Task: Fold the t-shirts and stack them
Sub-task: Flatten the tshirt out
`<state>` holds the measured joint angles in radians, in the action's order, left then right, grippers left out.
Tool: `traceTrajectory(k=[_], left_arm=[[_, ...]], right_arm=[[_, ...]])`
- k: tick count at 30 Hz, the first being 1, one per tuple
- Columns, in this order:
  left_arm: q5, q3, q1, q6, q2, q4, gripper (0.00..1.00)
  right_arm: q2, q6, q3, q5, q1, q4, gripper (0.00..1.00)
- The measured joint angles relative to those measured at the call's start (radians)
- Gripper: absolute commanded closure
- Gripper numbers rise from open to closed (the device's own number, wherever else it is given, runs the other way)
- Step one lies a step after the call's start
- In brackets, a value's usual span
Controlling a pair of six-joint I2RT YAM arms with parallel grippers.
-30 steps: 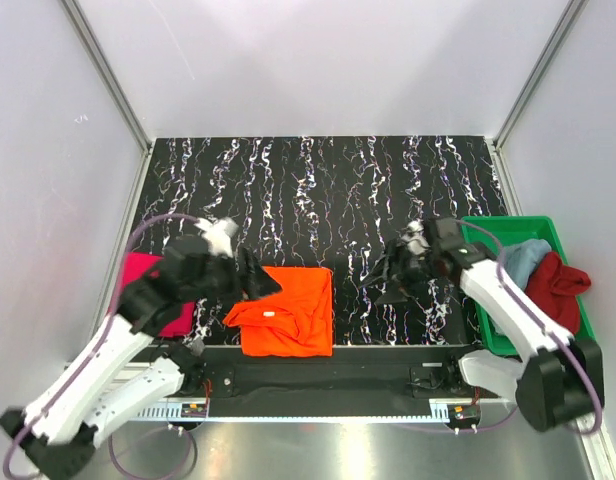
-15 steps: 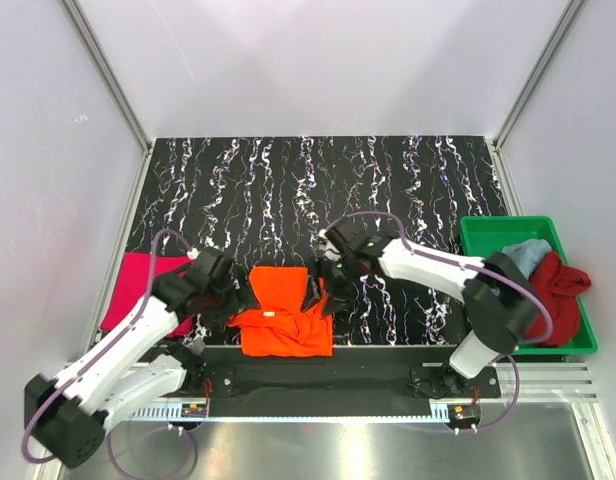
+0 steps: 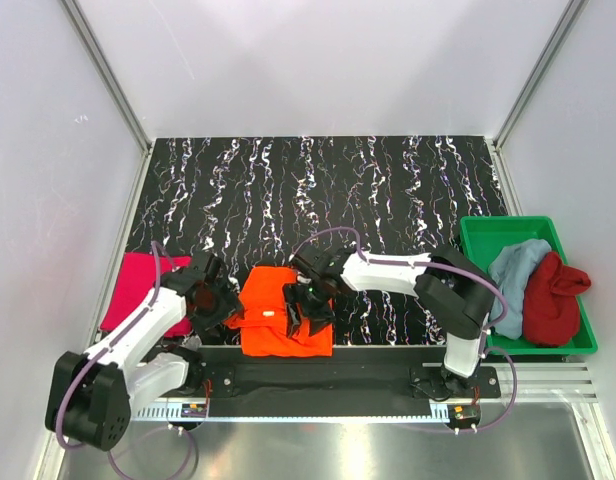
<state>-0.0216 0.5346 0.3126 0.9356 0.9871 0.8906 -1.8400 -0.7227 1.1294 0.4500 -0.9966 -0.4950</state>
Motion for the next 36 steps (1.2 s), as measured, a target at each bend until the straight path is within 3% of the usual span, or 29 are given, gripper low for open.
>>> traceTrajectory(k=[3, 5, 7, 10, 16, 21, 24, 27, 28, 31, 33, 36], left_arm=[[-0.03, -0.038, -0.021, -0.001, 0.038, -0.056, 0.4], [-0.055, -0.049, -0.032, -0.002, 0.057, -0.08, 0.52], [-0.077, -0.049, -0.038, -0.007, 0.065, -0.108, 0.75], [-0.101, -0.042, -0.04, -0.034, 0.066, -0.134, 1.0], [-0.143, 0.132, -0.043, -0.145, 0.04, -0.094, 1.0], [-0.192, 0.54, -0.044, -0.239, 0.049, -0.067, 1.0], [-0.215, 0.918, -0.045, -0.304, 0.116, -0.044, 1.0], [-0.249, 1.252, -0.044, -0.346, 0.188, -0.076, 1.0], [-0.267, 1.347, -0.041, -0.357, 0.207, -0.083, 1.0], [-0.286, 1.502, -0.037, -0.381, 0.218, -0.103, 1.0], [-0.303, 1.555, -0.035, -0.39, 0.204, -0.108, 1.0], [-0.355, 1.558, -0.029, -0.399, 0.177, -0.101, 1.0]], right_arm=[[-0.01, -0.004, 0.019, -0.018, -0.002, 0.0, 0.67], [-0.01, -0.011, 0.028, -0.024, -0.002, 0.0, 0.71], [-0.01, -0.016, 0.03, -0.029, -0.003, 0.002, 0.82], [-0.006, -0.029, 0.03, -0.049, -0.004, -0.003, 0.93], [0.042, -0.005, 0.096, -0.159, -0.005, -0.137, 1.0], [0.067, 0.109, 0.409, -0.353, 0.051, -0.362, 1.0], [0.054, 0.181, 0.735, -0.413, 0.202, -0.463, 1.0], [-0.016, 0.253, 1.208, -0.473, 0.339, -0.525, 1.0], [-0.05, 0.285, 1.412, -0.483, 0.355, -0.549, 1.0], [-0.057, 0.386, 1.725, -0.499, 0.327, -0.559, 1.0], [0.01, 0.452, 1.722, -0.488, 0.3, -0.559, 1.0], [0.181, 0.542, 1.472, -0.464, 0.29, -0.519, 1.0]])
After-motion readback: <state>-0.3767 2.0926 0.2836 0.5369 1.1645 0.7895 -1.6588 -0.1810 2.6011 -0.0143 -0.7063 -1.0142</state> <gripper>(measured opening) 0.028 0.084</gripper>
